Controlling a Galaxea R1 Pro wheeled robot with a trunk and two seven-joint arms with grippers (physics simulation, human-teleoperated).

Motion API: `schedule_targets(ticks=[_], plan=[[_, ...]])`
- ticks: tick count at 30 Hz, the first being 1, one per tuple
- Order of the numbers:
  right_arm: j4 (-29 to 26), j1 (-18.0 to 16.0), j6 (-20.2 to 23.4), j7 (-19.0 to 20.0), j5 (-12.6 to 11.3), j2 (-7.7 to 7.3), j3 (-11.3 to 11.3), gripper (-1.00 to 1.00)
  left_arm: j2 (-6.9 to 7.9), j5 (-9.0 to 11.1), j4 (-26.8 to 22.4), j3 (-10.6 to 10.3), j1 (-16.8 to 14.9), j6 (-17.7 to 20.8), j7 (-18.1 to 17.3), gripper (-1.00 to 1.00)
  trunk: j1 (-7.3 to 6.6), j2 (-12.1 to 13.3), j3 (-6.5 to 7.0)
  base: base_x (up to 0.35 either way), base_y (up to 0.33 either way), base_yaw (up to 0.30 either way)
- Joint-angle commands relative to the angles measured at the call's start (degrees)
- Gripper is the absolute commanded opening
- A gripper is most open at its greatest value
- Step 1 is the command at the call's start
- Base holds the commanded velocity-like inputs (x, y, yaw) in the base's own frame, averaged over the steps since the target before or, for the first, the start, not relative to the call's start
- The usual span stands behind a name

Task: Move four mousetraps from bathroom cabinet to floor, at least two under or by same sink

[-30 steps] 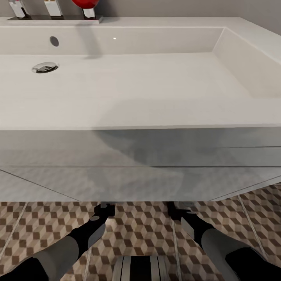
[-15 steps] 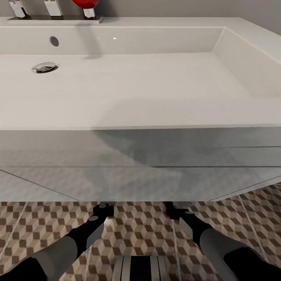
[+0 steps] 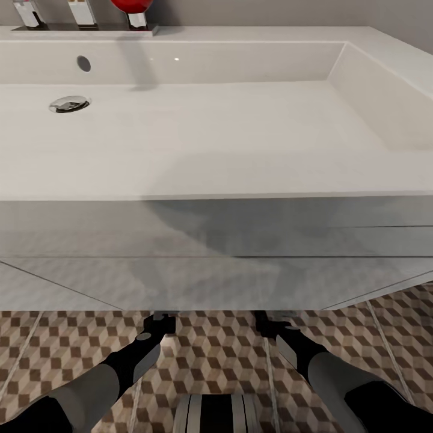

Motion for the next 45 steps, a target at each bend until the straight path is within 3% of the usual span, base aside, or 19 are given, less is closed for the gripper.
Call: schedule_targets(ticks=[1,43,44,45], plan=[[-0.1,0.0,0.3,-0.3,-0.7,-0.02,0.5,-1.00,0.05,0.3,-0.1,-0.5,0.0,-0.1,0.4,-1.00,-0.01,0.0,-0.03,0.000,0.000,0.000],[-0.1,0.0,0.3,-0.3,-0.8,0.00,0.4,-1.00,0.05,0.5,-0.1,-0.5,0.0,-0.2,0.4,-1.00,-0.01,0.0,-0.03,0.000,0.000,0.000],[-0.1,0.0,0.3,-0.3,-0.8,-0.01,0.4,1.00,0.05,0.5,-0.1,-0.5,0.0,-0.2,0.4,-1.00,-0.01,0.0,-0.03,0.000,0.000,0.000],[-0.1,0.0,0.3,-0.3,-0.8,0.02,0.4,1.00,0.05,0.5,-0.2,-0.5,0.0,-0.2,0.4,-1.00,-0.01,0.0,-0.03,0.000,0.000,0.000]])
